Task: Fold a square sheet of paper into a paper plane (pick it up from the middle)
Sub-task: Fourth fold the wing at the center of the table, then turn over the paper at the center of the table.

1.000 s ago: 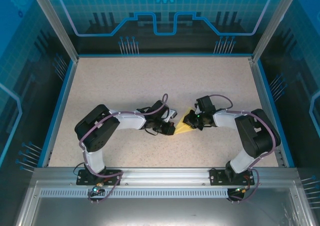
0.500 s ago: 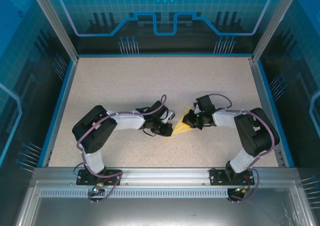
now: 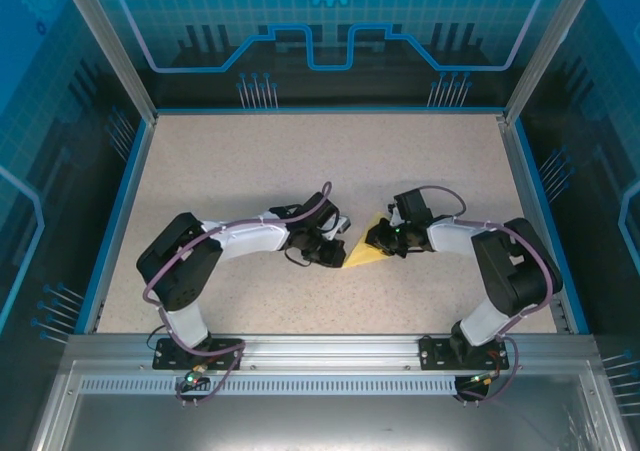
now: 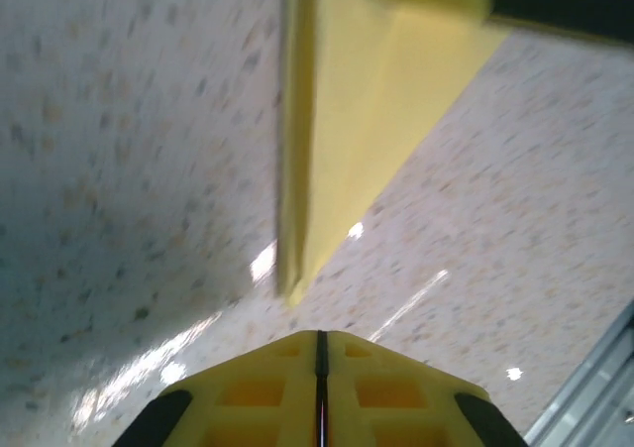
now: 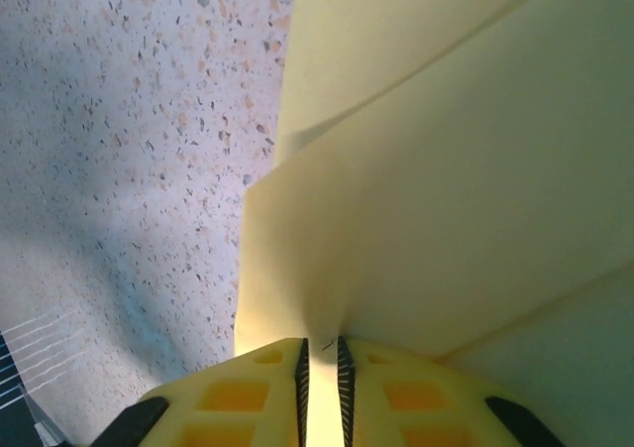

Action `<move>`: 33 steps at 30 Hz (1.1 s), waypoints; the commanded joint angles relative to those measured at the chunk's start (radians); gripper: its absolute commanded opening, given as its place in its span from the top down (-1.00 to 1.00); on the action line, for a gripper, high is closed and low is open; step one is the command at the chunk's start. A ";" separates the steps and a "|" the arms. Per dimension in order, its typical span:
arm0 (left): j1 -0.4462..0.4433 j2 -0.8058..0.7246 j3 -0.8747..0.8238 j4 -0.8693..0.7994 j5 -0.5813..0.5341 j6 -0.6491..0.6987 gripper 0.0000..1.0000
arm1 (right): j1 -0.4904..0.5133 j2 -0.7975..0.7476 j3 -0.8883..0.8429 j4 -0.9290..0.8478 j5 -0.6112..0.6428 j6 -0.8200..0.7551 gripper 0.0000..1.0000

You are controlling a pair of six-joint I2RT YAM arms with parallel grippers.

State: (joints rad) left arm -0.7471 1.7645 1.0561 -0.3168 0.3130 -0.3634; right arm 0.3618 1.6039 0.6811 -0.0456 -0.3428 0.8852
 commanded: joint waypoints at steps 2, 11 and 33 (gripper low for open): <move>0.004 -0.001 0.071 -0.013 -0.004 0.010 0.73 | -0.040 -0.093 0.014 -0.110 0.017 -0.045 0.48; 0.009 0.064 0.101 0.068 0.001 0.006 0.42 | -0.108 -0.167 -0.042 -0.112 -0.044 -0.061 0.26; 0.051 0.207 0.153 0.136 0.064 0.009 0.62 | -0.101 -0.011 -0.060 0.132 -0.163 0.001 0.15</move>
State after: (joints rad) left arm -0.7067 1.9553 1.1835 -0.1856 0.3496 -0.3637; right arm 0.2592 1.5658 0.6167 0.0452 -0.4759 0.8749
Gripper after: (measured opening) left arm 0.197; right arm 0.427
